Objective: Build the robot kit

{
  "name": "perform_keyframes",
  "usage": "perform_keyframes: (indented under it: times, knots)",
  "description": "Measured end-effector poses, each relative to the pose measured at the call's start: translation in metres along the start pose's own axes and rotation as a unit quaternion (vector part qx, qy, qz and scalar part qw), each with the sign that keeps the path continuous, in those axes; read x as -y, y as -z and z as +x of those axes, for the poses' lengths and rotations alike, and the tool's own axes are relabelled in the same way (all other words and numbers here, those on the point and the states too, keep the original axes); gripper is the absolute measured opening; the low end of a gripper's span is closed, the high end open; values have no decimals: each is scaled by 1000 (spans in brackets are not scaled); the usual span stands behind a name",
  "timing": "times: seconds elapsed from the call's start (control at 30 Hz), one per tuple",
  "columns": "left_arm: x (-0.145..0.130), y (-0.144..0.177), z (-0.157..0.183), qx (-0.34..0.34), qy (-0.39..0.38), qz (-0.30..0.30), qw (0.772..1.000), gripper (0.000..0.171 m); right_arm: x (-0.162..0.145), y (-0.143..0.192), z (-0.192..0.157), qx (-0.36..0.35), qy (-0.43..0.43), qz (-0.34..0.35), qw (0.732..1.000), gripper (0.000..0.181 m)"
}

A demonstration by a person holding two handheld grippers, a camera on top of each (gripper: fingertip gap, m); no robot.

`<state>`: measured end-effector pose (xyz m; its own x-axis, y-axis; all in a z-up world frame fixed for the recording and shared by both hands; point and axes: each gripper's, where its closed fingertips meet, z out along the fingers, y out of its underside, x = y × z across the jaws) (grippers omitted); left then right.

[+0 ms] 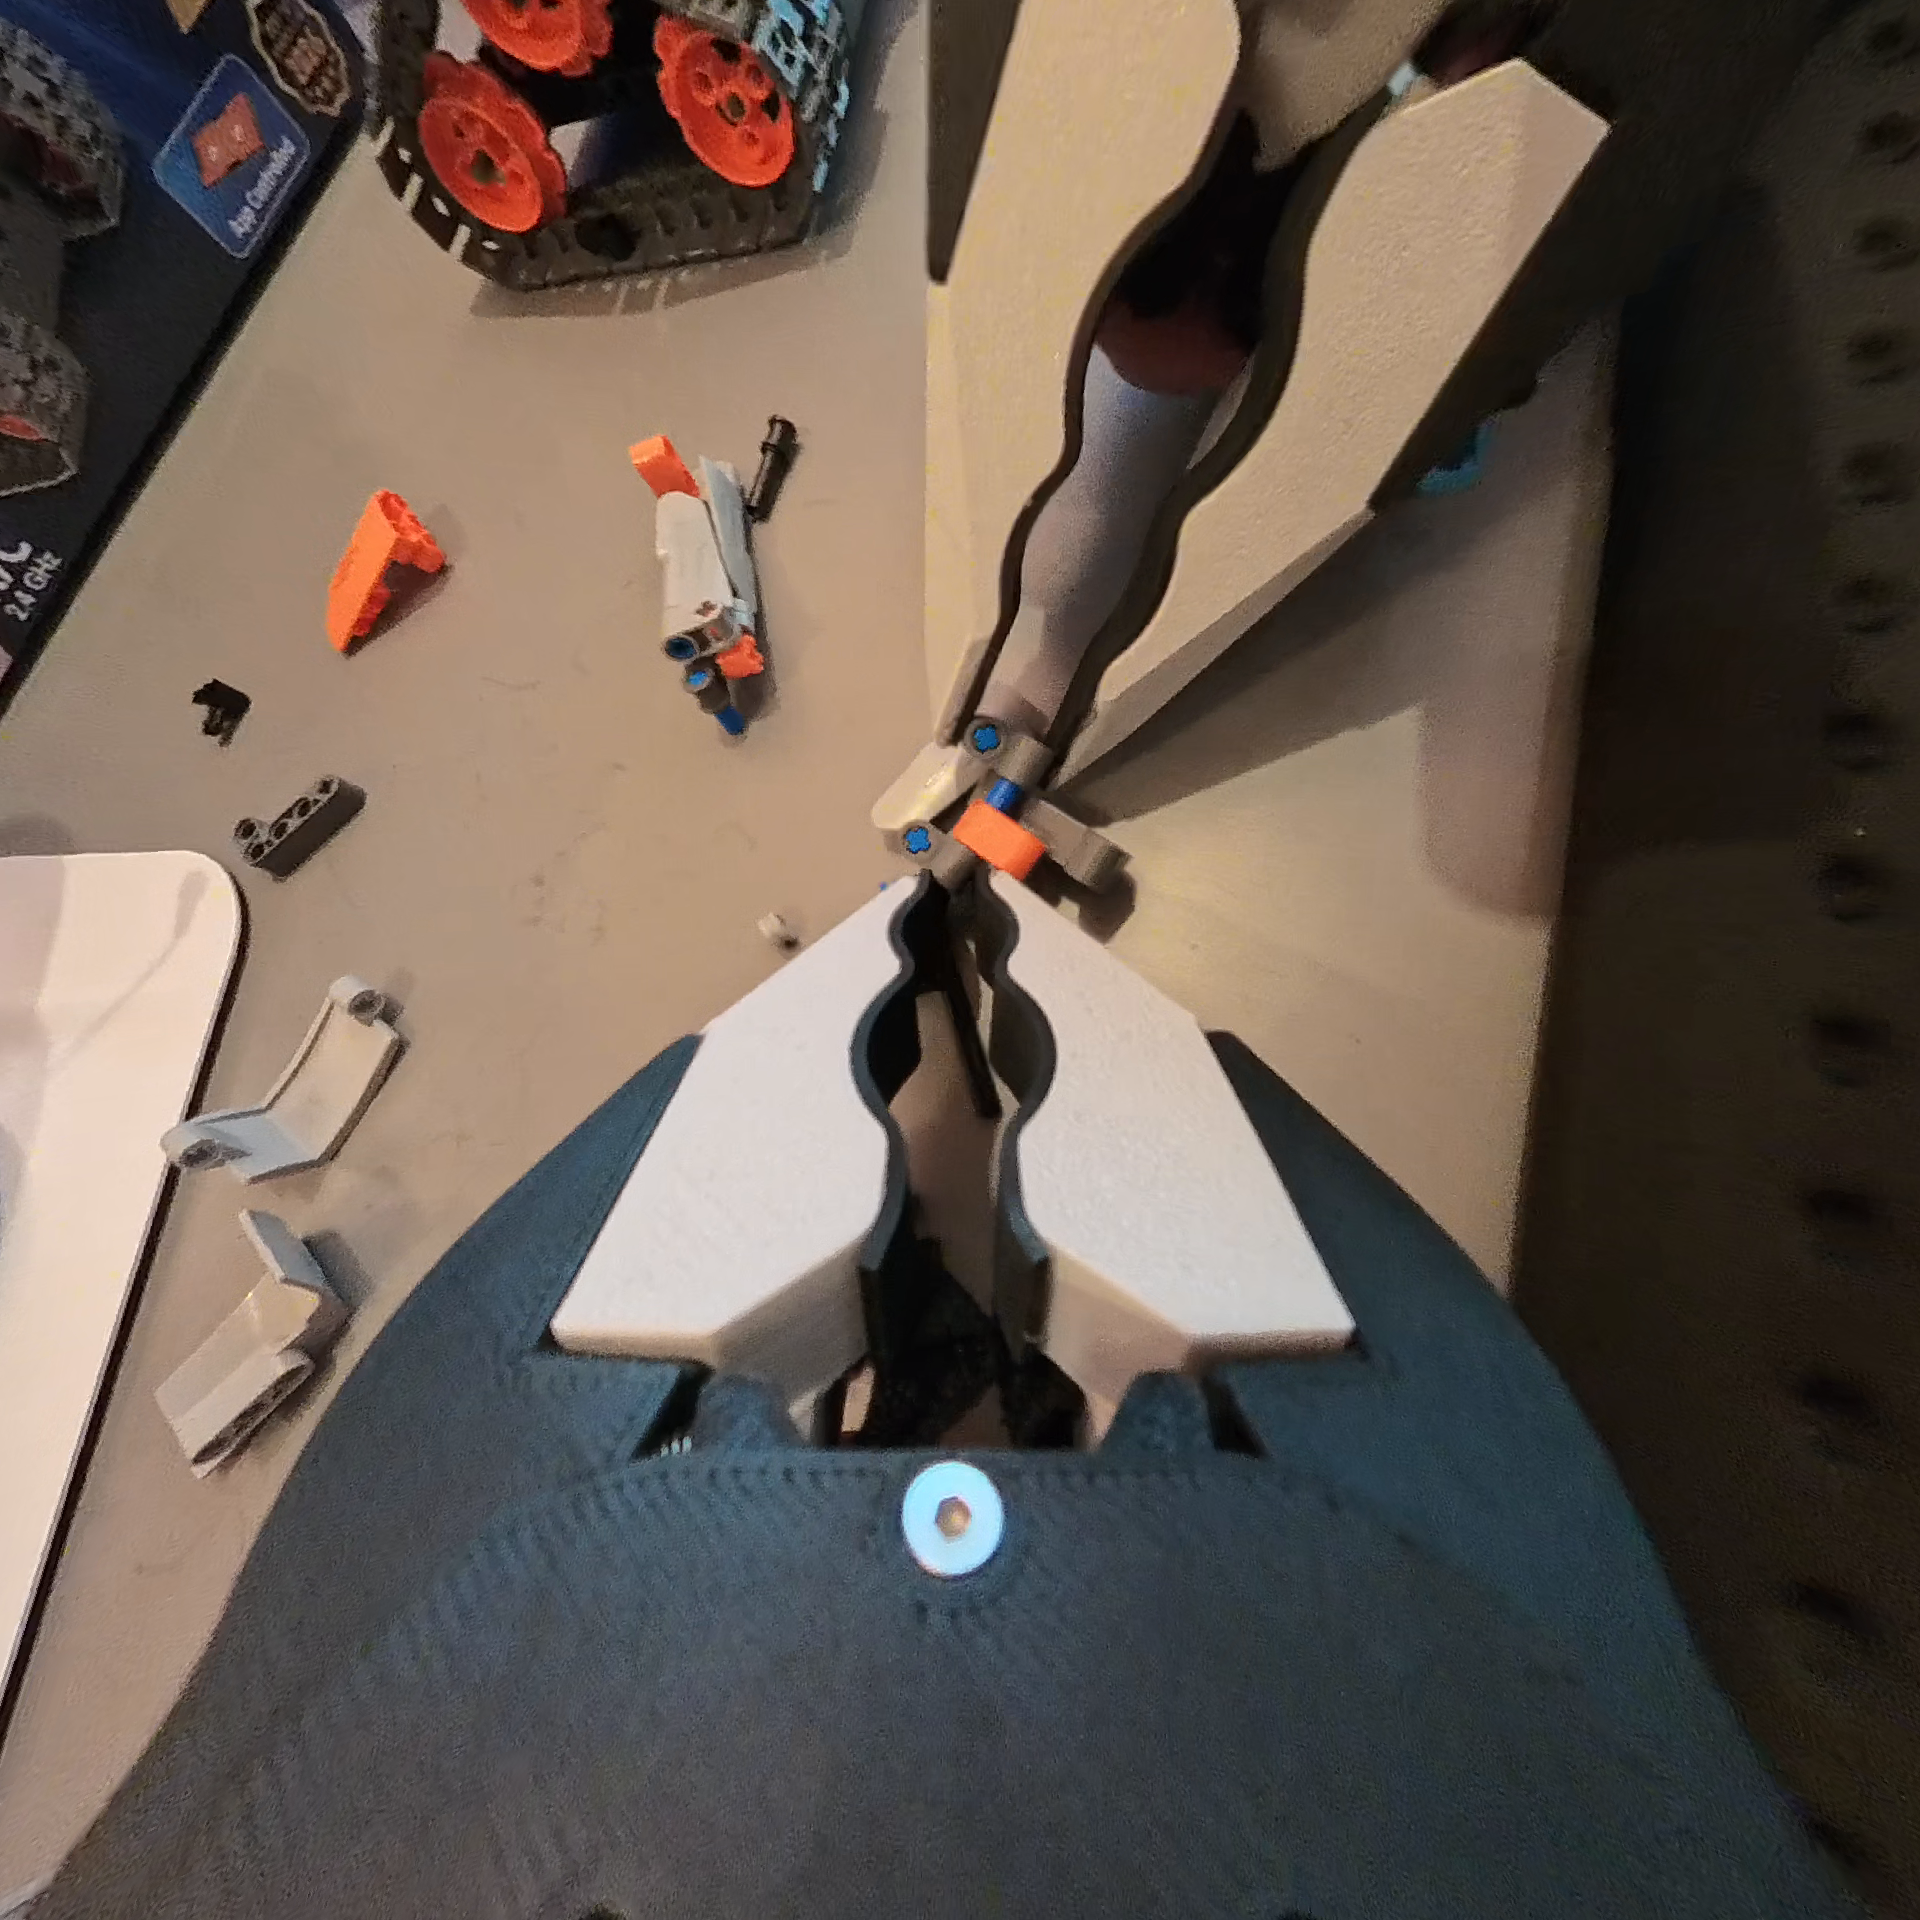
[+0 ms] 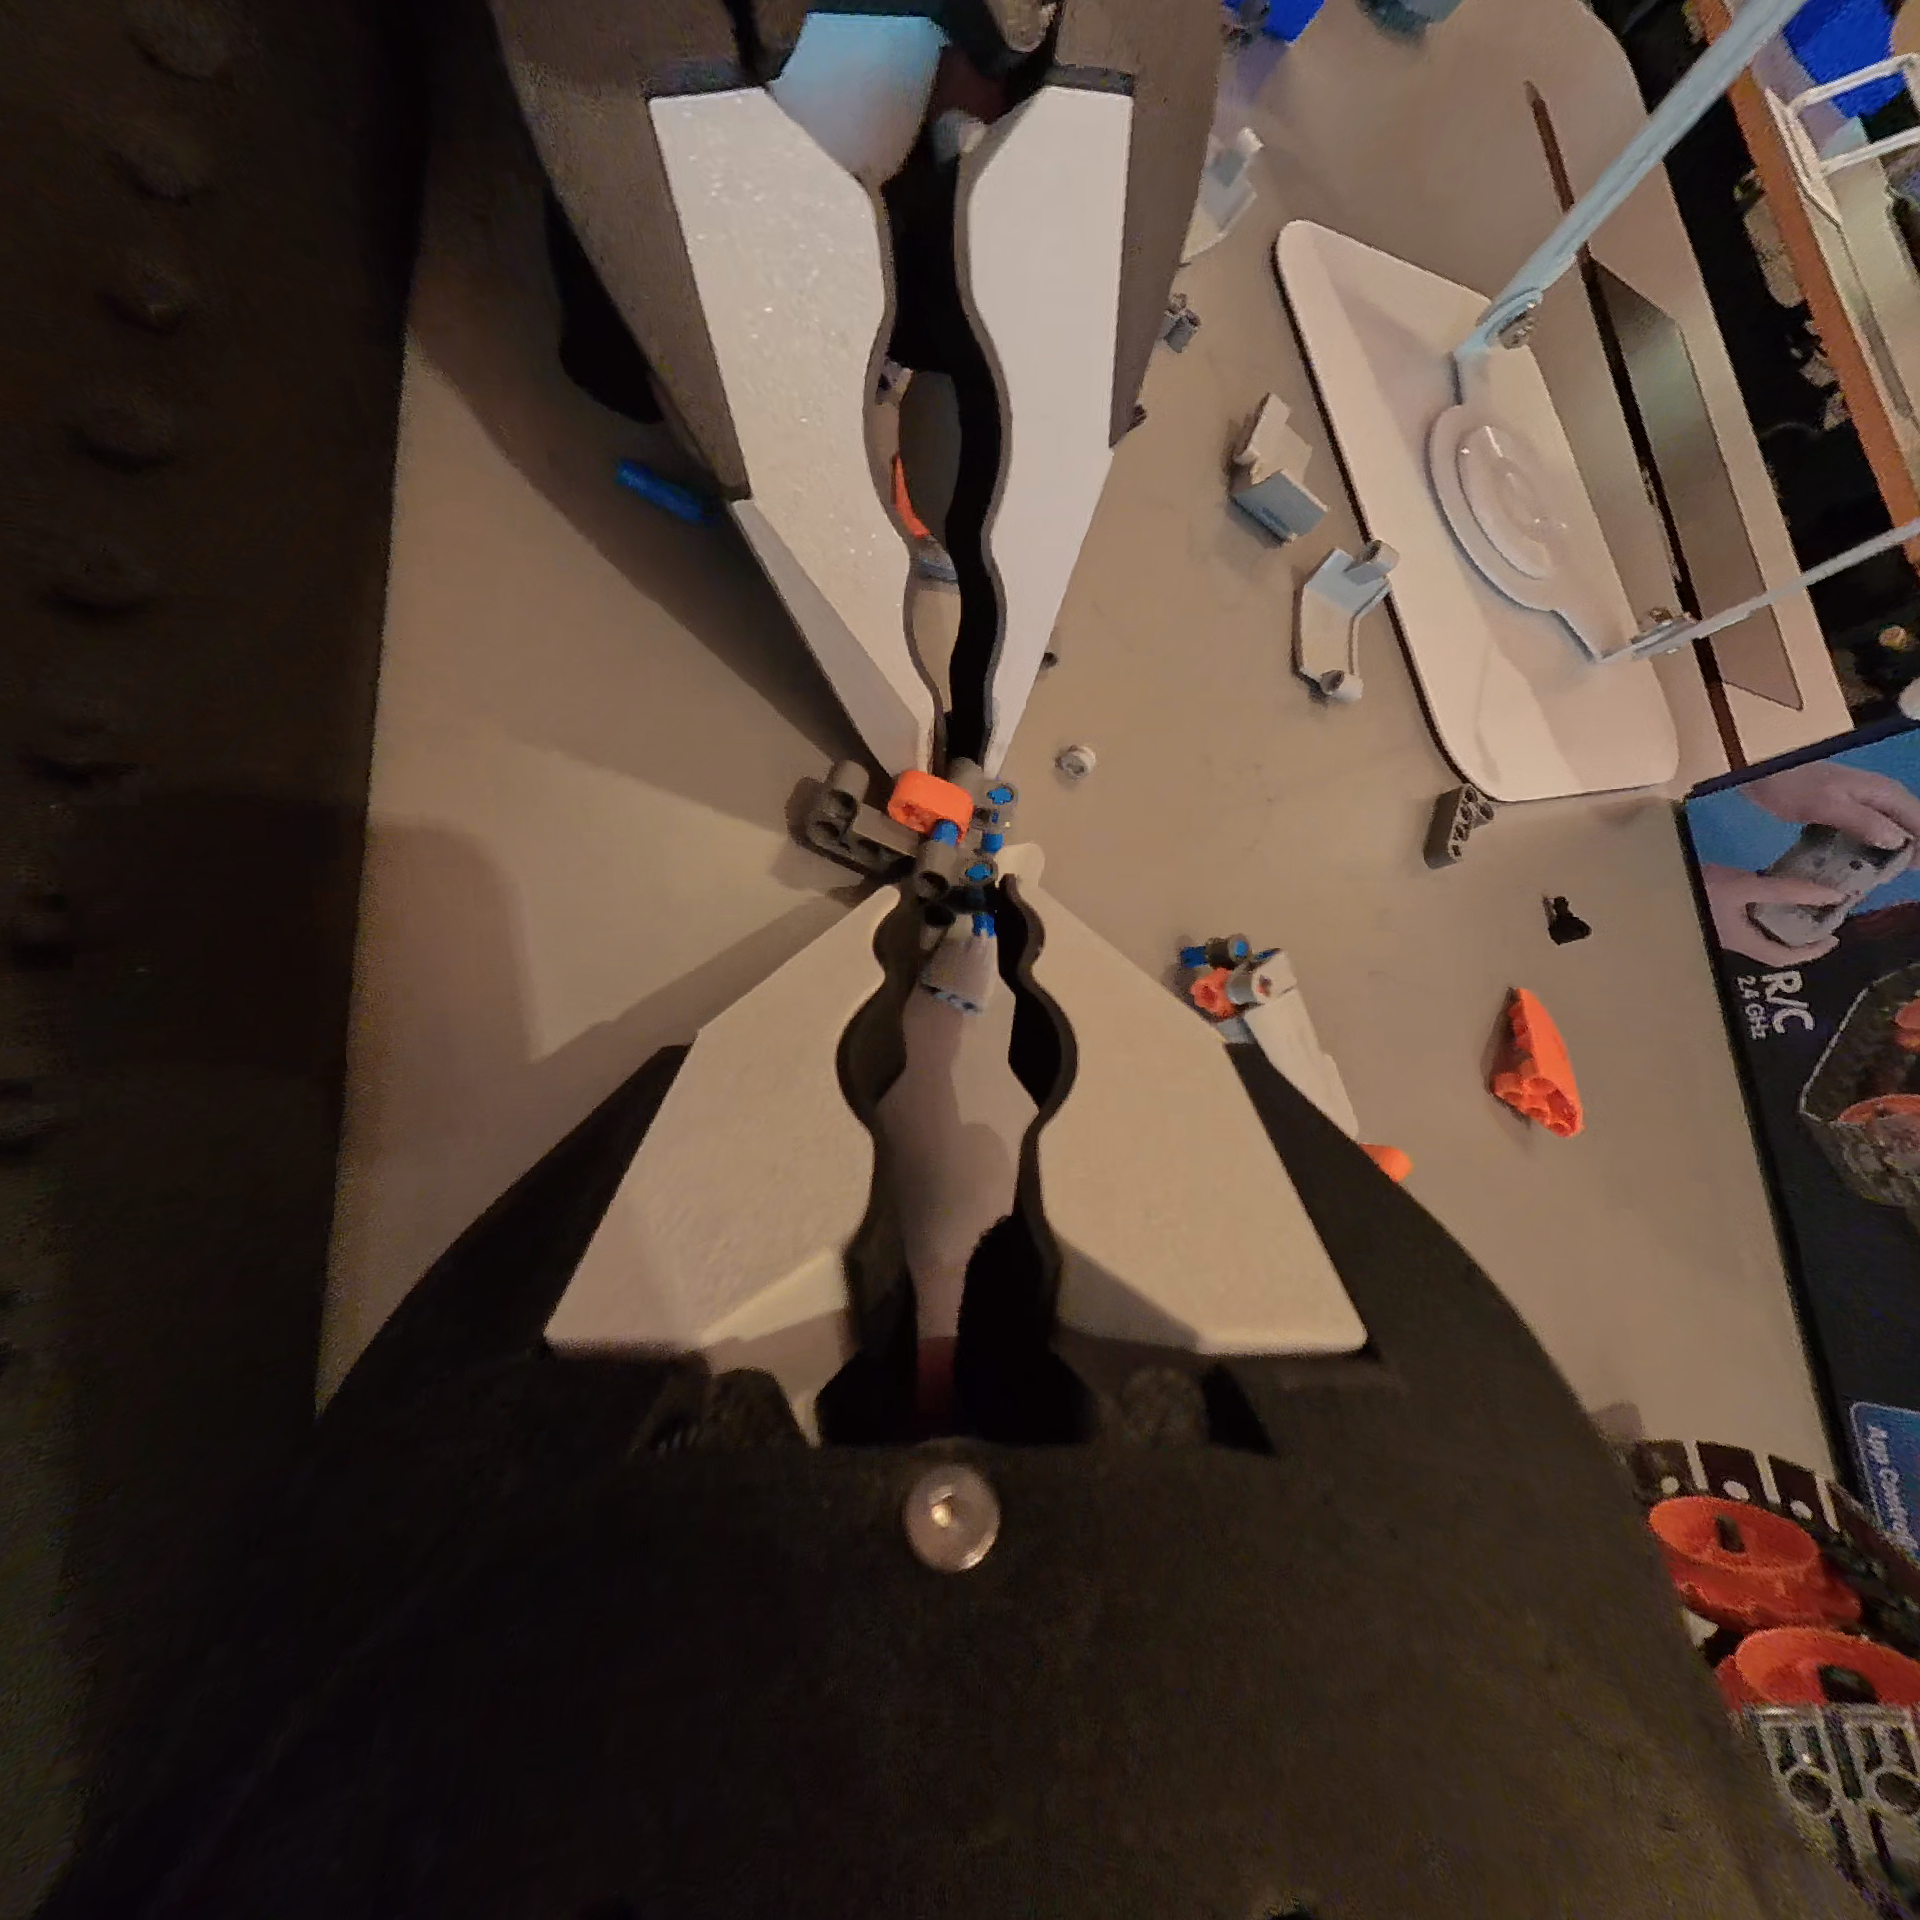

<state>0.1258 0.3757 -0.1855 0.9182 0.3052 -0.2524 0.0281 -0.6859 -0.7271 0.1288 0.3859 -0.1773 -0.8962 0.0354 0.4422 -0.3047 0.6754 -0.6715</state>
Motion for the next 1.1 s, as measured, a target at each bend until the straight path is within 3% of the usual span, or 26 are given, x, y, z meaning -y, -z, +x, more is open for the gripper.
perform_keyframes:
  times: [0.5, 0.8, 1.1]
  knots:
    - [-3, -2, -9, 40, 0, -16, 999, 2, -2, -7, 6, -58, 21, -38, 997, 11]
    - [-3, -3, -11, 56, -7, -21, 998, 1, 0, -9, 7, -27, -60, -27, 997, 11]
    - [-2, -3, -12, 45, -14, -10, 999, 3, -2, -6, 10, -71, 50, -48, 995, 12]
